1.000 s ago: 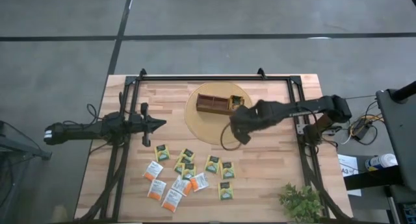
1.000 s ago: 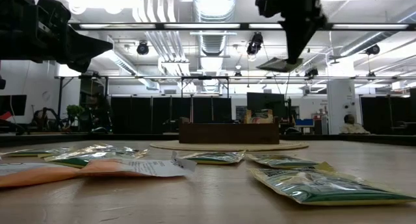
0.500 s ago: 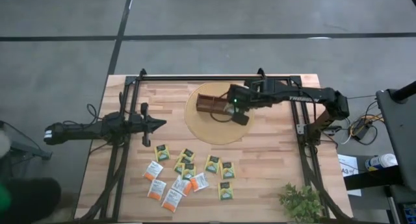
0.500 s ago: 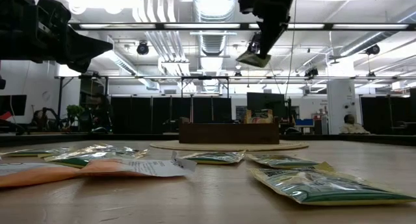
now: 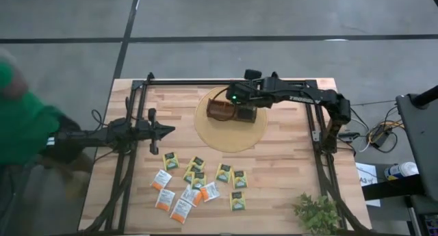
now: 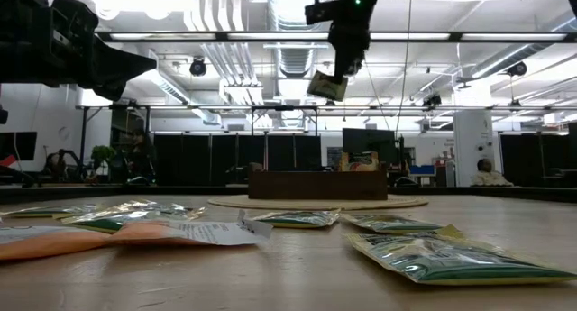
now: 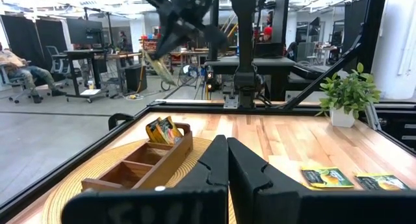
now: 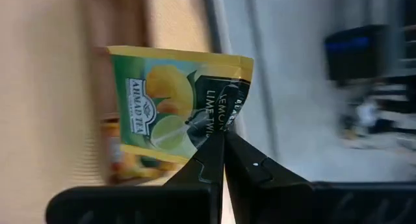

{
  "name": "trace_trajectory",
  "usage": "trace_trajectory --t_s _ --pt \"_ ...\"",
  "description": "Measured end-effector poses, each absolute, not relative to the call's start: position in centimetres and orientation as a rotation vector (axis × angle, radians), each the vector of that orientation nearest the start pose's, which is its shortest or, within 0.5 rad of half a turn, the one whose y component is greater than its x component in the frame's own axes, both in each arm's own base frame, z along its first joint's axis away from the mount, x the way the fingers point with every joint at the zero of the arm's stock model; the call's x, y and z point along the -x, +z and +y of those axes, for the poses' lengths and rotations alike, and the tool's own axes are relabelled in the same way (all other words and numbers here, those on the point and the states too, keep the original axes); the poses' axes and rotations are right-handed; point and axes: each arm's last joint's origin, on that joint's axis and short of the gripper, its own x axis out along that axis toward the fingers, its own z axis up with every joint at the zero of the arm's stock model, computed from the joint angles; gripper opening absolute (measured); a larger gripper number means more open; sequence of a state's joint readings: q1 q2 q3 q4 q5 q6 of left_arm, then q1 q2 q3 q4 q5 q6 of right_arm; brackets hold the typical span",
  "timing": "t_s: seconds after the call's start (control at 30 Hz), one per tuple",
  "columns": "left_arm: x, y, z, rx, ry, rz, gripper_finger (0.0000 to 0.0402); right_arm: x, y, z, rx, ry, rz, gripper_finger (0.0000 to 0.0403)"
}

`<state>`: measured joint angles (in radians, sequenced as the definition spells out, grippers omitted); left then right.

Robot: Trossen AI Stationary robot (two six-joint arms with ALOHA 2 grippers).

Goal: Pick & Place Tea
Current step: Put the green tea bag into the middle section of wooden organizer

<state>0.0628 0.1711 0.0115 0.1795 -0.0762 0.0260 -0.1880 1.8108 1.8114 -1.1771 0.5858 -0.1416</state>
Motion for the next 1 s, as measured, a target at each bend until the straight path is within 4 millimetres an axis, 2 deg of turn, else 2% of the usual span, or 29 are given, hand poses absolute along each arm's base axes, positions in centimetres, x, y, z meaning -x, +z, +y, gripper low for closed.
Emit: trace_trajectory --t_s 0.1,0.23,0.37,0.5,0.67,1.0 --pt "-10.8 17.1 0.9 -0.026 0.139 -0.018 0.0 -35.9 33.4 -8.6 0.448 -0.673 1.246 0.0008" --pt "-10.8 17.1 0.9 -0.026 0.14 -0.018 0.0 -36.7 32.3 -8.6 0.547 -0.696 1.296 0.0008" --pt "-10.8 17.1 0.9 -0.026 0.139 -0.017 0.0 -37.7 30.6 -8.4 0.619 -0.689 1.347 0.0008" --pt "-10.8 17.1 0.9 -0.026 0.139 -0.017 0.0 -38.8 28.6 -8.5 0.667 -0.766 1.379 0.0008" --pt "-10.8 17.1 0.9 -0.026 0.14 -0.017 0.0 -40.0 26.2 -8.7 0.659 -0.792 1.403 0.0008" --pt "-10.8 17.1 0.9 -0.026 0.139 -0.017 0.0 -41.7 23.4 -8.9 0.616 -0.833 1.373 0.0008"
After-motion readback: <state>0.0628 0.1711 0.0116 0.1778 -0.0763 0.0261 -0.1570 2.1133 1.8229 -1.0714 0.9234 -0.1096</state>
